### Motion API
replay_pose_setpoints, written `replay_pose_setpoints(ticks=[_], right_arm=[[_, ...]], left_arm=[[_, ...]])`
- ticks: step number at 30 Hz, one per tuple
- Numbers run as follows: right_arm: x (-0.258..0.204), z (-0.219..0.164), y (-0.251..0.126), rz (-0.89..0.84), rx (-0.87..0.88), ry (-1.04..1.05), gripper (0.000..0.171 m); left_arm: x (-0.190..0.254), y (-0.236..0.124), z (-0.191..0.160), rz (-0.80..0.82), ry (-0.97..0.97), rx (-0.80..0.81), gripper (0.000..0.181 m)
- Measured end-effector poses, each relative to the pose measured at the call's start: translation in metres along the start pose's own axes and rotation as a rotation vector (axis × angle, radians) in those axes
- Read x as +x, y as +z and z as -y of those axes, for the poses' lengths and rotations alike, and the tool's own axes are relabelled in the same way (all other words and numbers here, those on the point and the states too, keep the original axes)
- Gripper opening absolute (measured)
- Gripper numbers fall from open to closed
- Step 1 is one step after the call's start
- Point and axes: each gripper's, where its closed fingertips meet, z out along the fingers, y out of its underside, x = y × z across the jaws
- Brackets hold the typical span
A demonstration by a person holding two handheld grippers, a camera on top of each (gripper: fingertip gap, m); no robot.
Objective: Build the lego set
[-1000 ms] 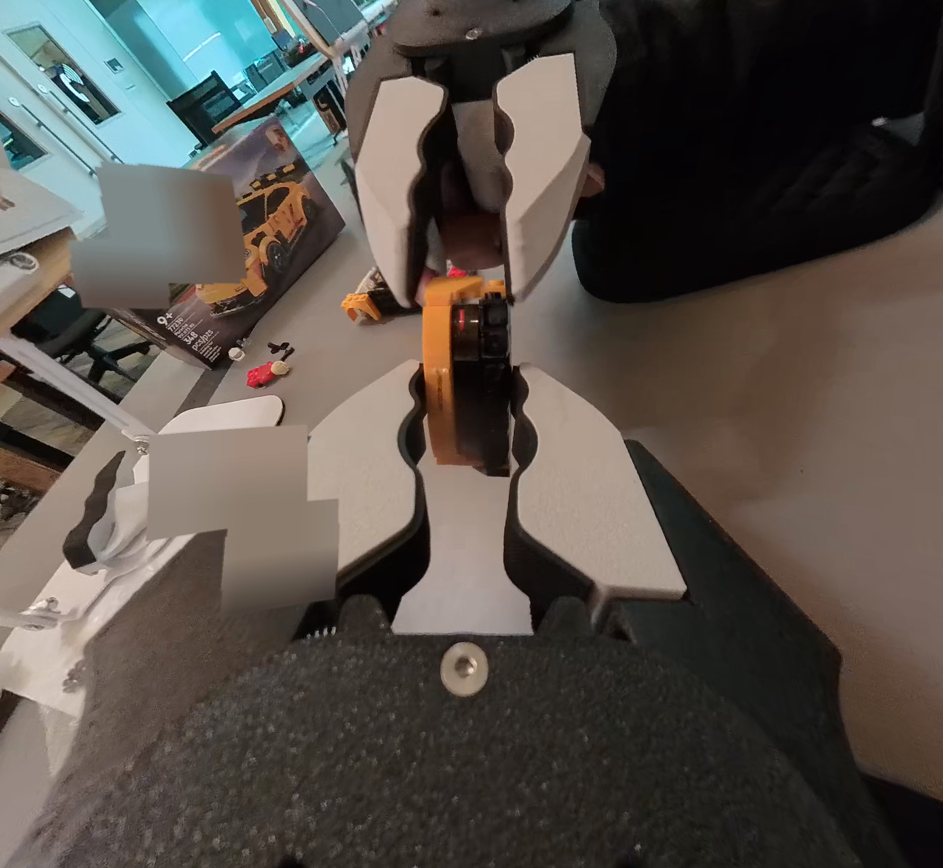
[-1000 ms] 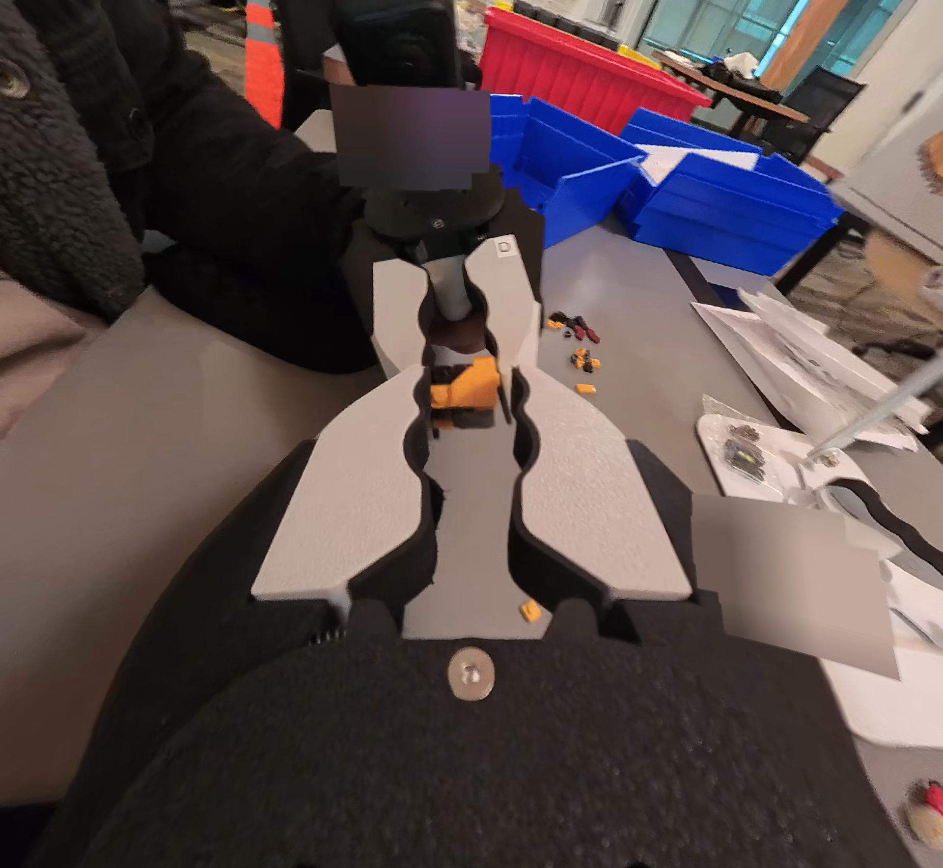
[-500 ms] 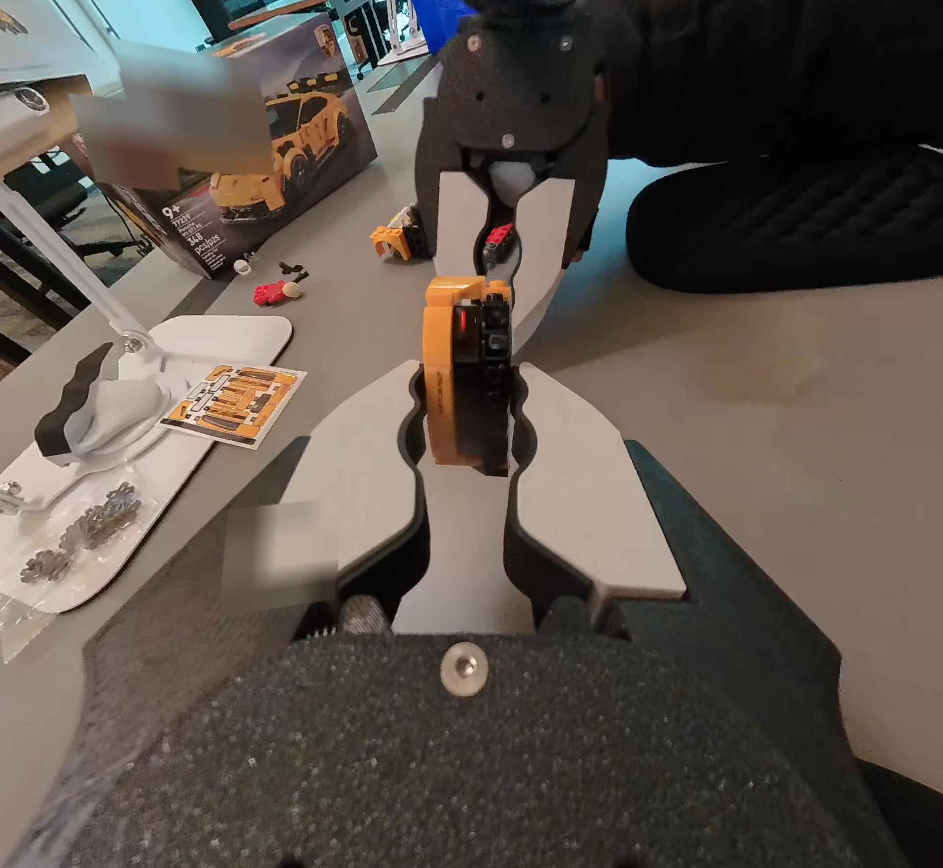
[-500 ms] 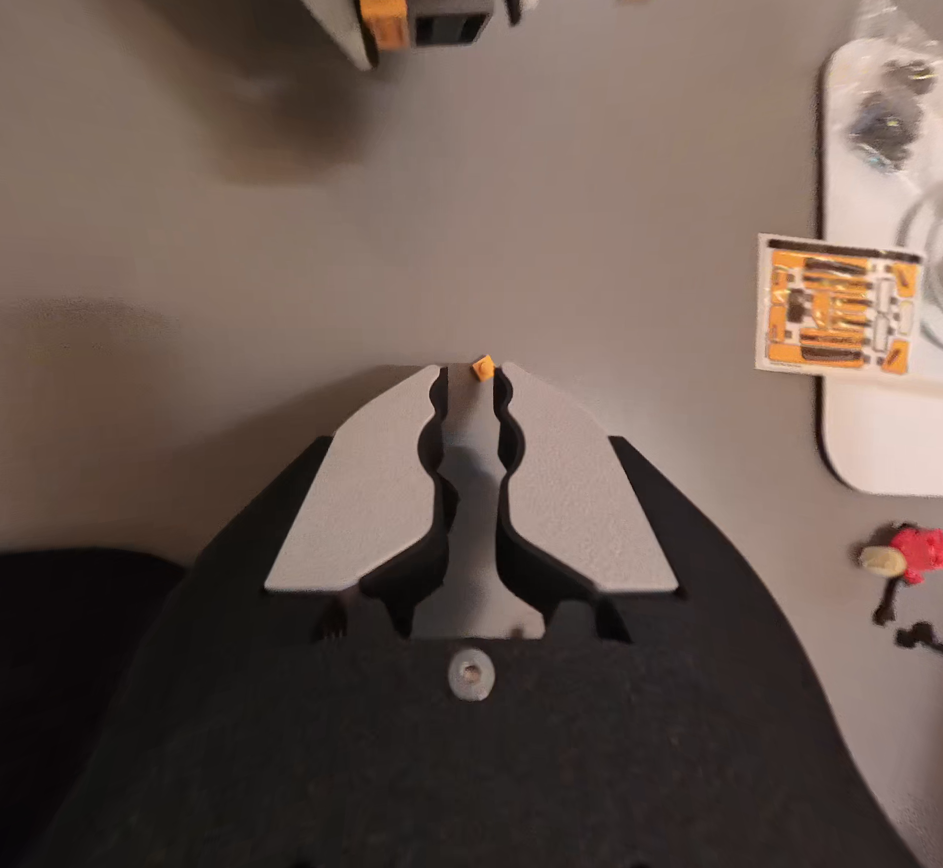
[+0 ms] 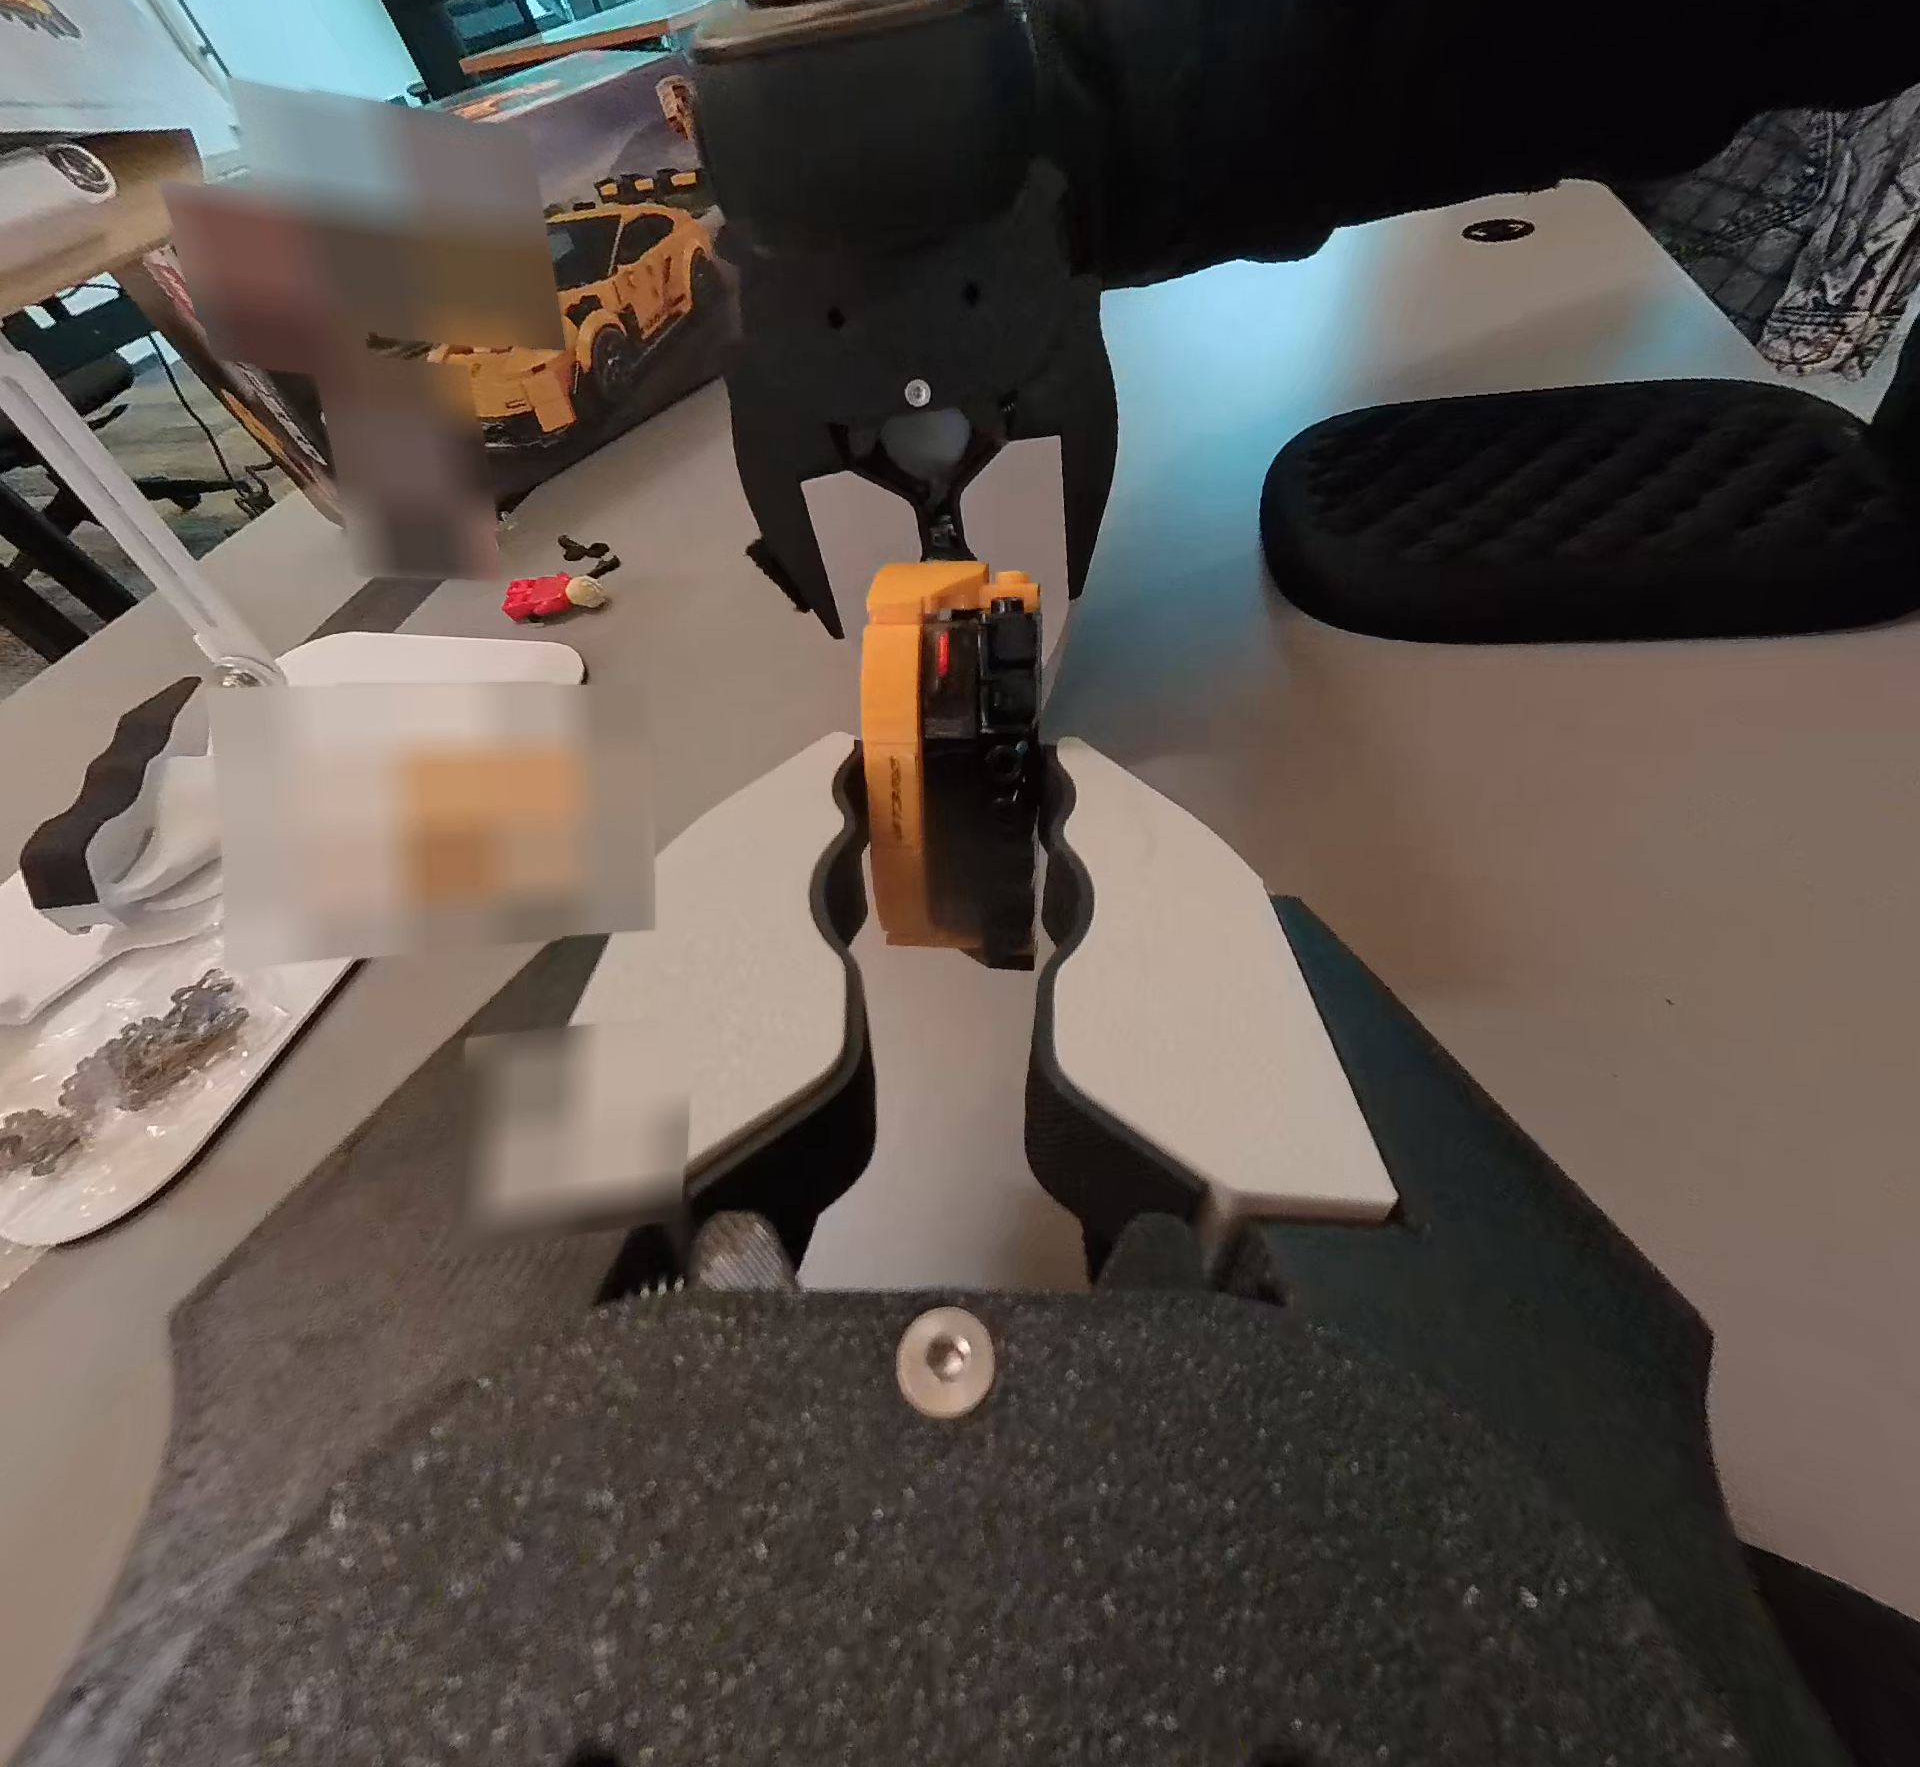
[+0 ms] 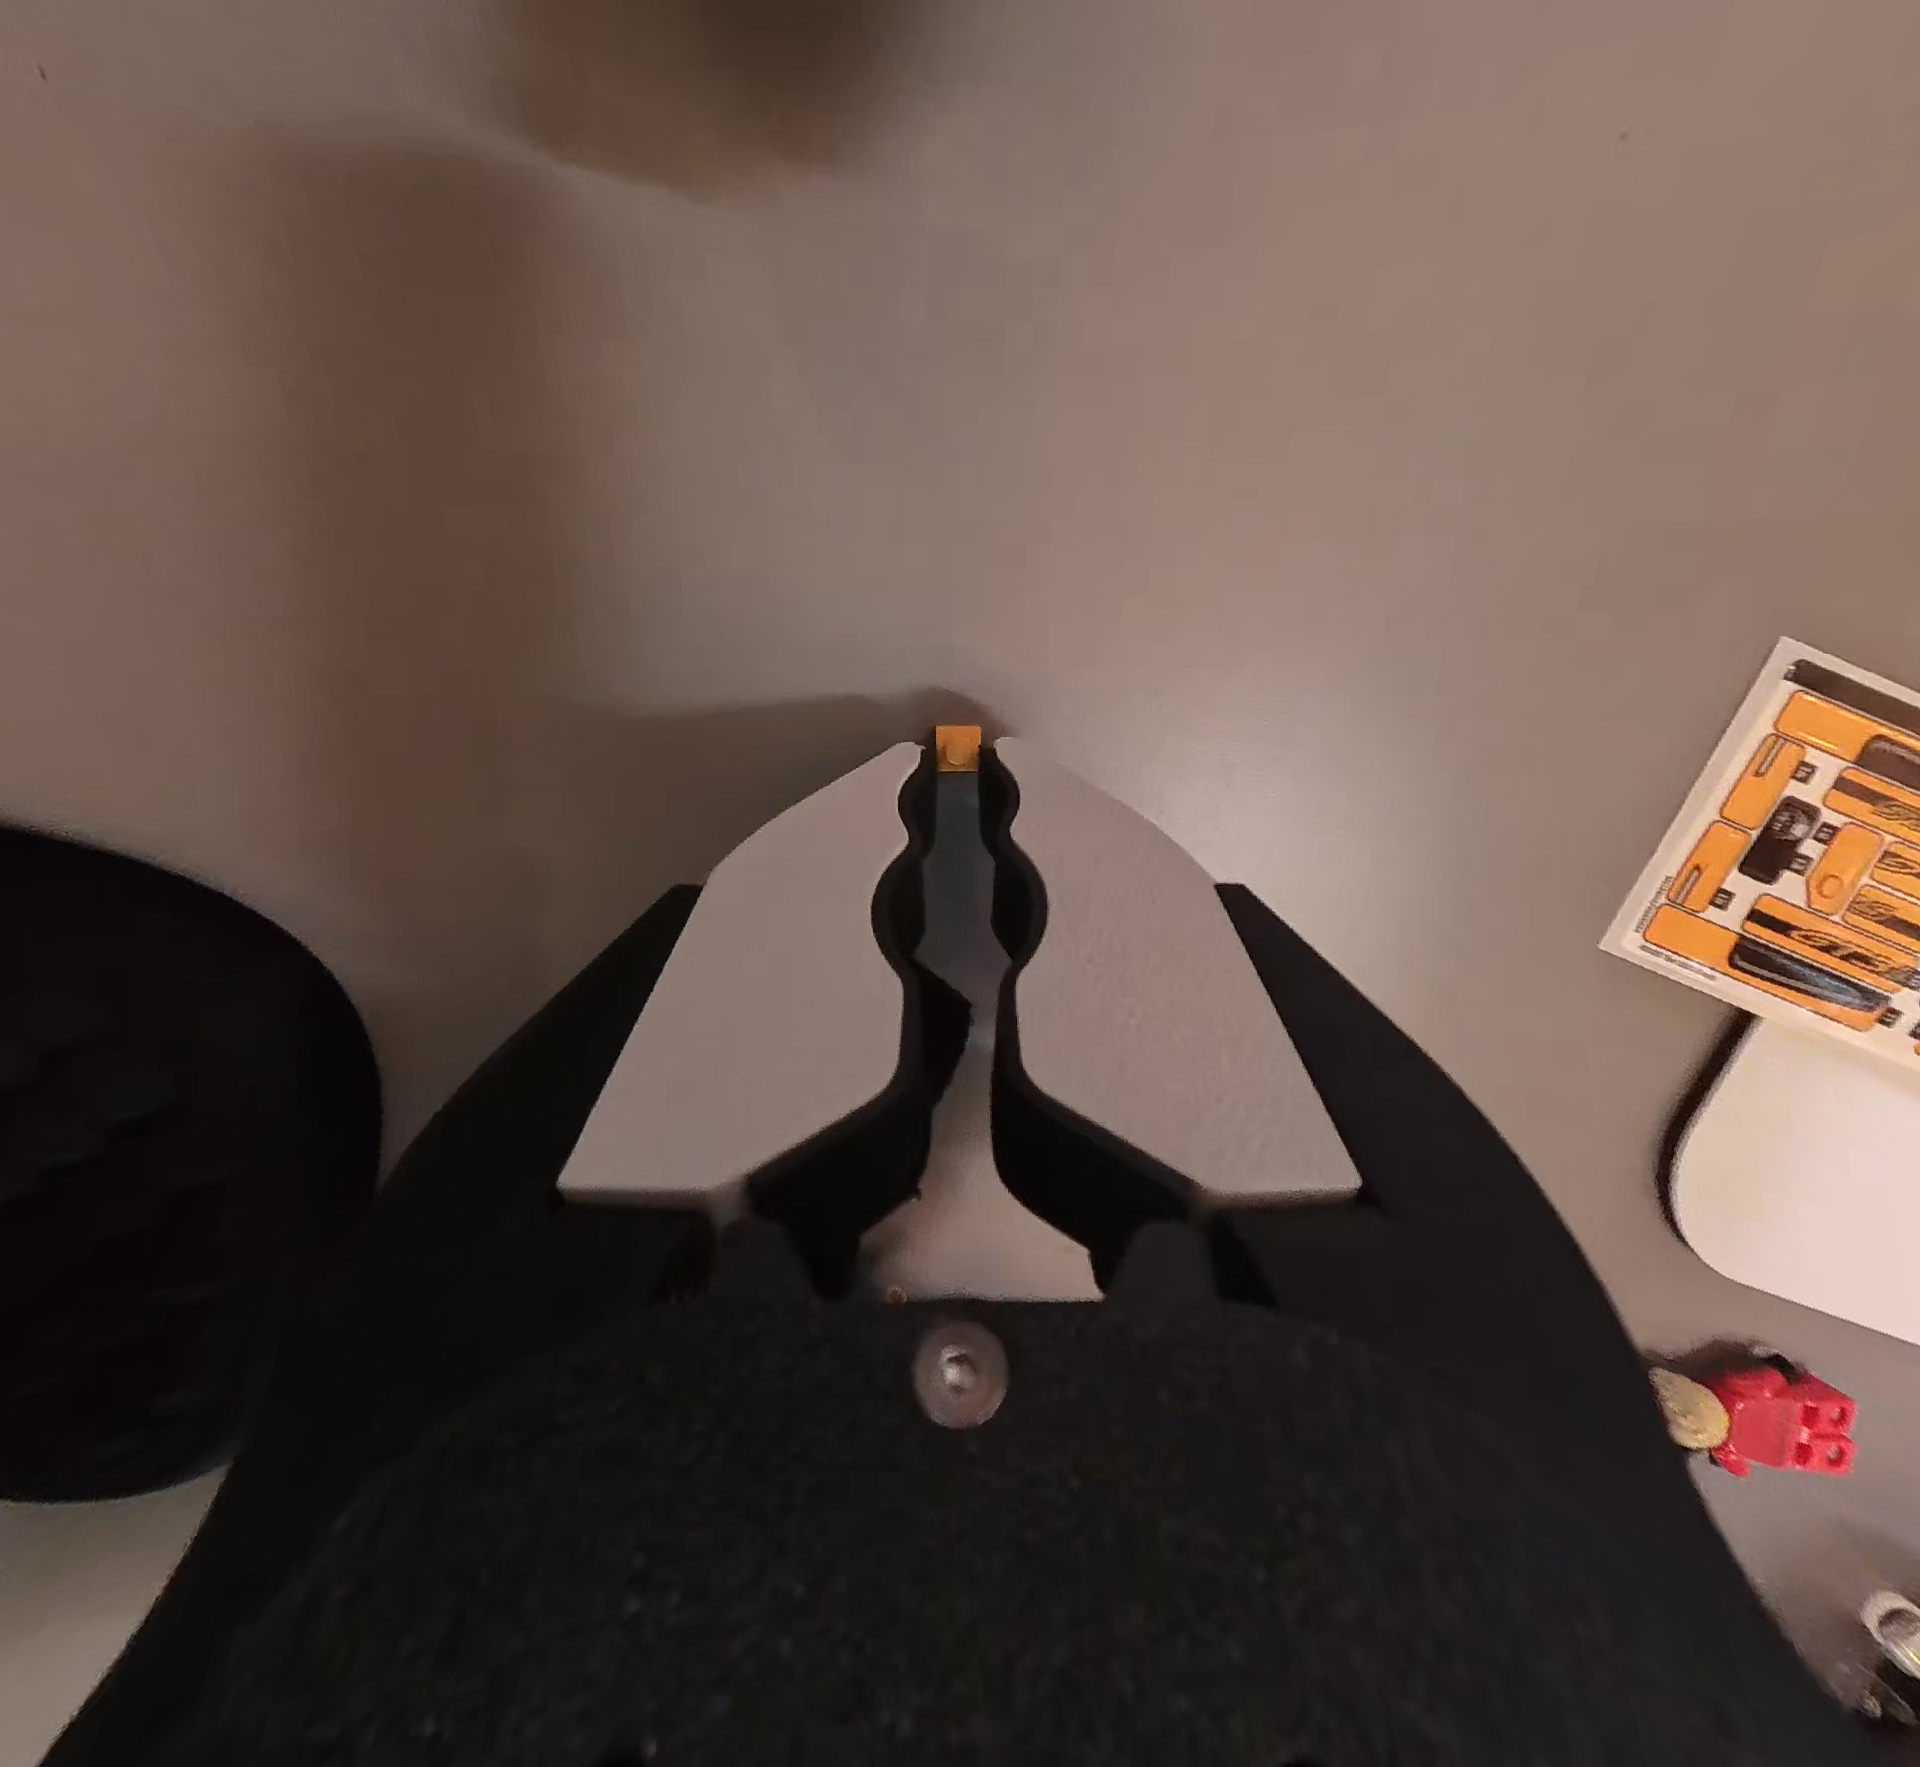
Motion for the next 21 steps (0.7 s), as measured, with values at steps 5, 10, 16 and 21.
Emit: replay_pose_setpoints(ticks=[5, 10, 16, 21], right_arm=[[-0.001, 0.006, -0.006, -0.055, 0.067, 0.035, 0.007], [0.004, 0.069, -0.084, -0.236, 0.427, 0.072, 0.007], [-0.01, 0.107, -0.107, -0.222, 0.432, 0.021, 0.007], [-0.003, 0.113, -0.103, -0.23, 0.381, 0.038, 0.007]], left_arm=[[-0.001, 0.0, 0.001, 0.009, -0.008, 0.002, 0.03], [-0.006, -0.005, 0.012, 0.037, -0.035, 0.059, 0.03], [-0.009, -0.008, 0.02, 0.077, -0.032, 0.086, 0.03], [-0.012, -0.009, 0.022, 0.094, -0.051, 0.091, 0.03]])
